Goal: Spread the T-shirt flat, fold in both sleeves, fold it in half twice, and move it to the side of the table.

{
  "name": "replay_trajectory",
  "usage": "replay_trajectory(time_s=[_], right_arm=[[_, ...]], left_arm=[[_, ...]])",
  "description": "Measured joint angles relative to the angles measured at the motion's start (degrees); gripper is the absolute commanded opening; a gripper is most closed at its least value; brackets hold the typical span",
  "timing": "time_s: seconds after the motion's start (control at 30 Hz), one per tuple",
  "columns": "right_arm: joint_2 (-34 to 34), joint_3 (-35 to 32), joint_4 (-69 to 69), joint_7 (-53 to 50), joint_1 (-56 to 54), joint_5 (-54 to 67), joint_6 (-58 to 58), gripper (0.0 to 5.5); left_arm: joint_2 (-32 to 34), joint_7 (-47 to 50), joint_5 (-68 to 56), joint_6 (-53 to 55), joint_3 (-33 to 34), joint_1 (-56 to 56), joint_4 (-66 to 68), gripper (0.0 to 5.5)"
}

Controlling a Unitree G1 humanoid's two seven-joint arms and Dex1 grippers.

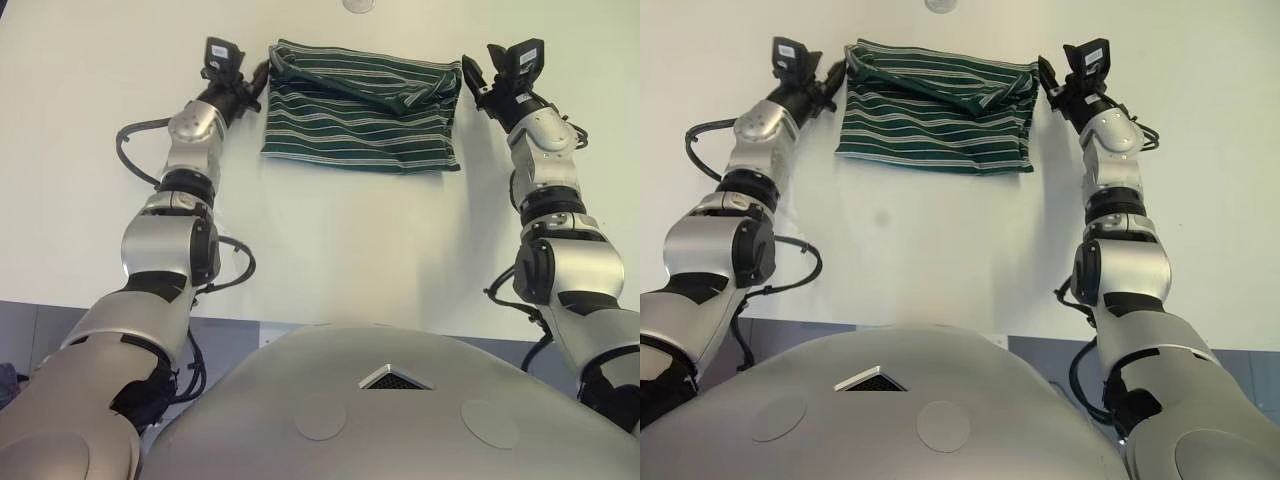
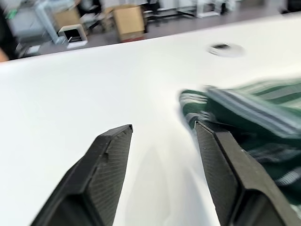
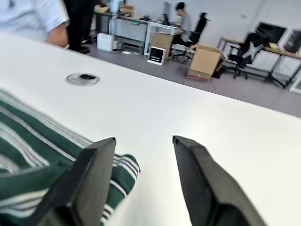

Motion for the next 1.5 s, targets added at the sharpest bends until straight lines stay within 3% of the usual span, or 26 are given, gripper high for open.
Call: replay_trajectory(time_s=[0.13,0.23,0.33,0.47,0.77,1.03,1.2,1.37,1.5], right_arm=[[0.25,-2.46,-0.23,5.88,-0.06,3.68,-0.26,3.54],[0.29,-3.19,-6.77,14.46,1.41,7.72,-3.66,4.15],[-0.67,-2.56,-21.27,23.74,7.89,10.89,-7.69,4.66],[-5.01,0.18,-29.77,25.18,14.37,6.78,-11.28,5.37],[-14.76,9.73,-26.85,6.76,16.76,-23.36,-18.84,5.37],[-19.73,16.91,-30.89,-0.59,17.70,-33.23,-20.40,5.37],[-27.01,19.31,-49.70,12.24,31.79,-17.70,-19.21,5.37],[-43.65,18.49,-77.42,29.23,54.24,13.33,-16.50,5.37],[-43.34,14.41,-82.76,29.96,55.30,22.40,-13.17,5.37]], left_arm=[[-0.09,1.00,-7.67,12.26,8.33,-3.55,1.58,3.62],[-0.13,3.08,-8.99,15.85,10.53,-4.11,1.78,4.17],[-0.26,3.47,-8.68,15.66,10.34,-4.04,1.17,4.51],[-0.77,-0.98,-7.15,8.18,8.23,0.30,-6.04,4.51],[-2.62,-5.07,-6.53,0.88,3.32,18.75,-37.90,4.51],[-2.60,-2.67,-6.37,1.19,1.42,23.50,-43.77,4.51],[-2.46,-1.66,-4.95,0.91,0.32,23.78,-44.01,4.51],[-2.39,-1.38,-4.36,0.80,-0.30,24.77,-46.04,4.51],[-2.10,-0.13,2.18,-3.42,-4.76,27.87,-48.56,4.51]])
